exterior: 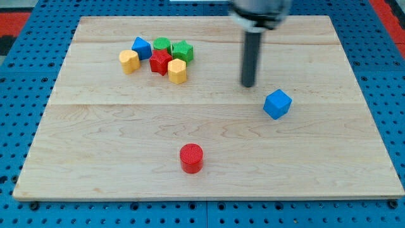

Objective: Push the blue cube towards the group of blocks

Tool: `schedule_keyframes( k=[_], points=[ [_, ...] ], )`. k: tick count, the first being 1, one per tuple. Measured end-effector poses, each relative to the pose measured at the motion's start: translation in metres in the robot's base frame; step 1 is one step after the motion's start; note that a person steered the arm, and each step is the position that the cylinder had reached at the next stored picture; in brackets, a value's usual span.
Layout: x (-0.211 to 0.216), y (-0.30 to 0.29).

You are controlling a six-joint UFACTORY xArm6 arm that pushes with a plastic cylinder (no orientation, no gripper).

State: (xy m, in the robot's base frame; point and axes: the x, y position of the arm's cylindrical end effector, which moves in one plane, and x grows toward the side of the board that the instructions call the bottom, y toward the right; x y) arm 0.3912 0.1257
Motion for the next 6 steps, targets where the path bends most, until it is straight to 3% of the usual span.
schedule_keyframes(
  k=[1, 2, 6],
  points=[
    [-0.011, 0.101],
    [0.019, 0.114],
    [0.079, 0.026]
  ],
)
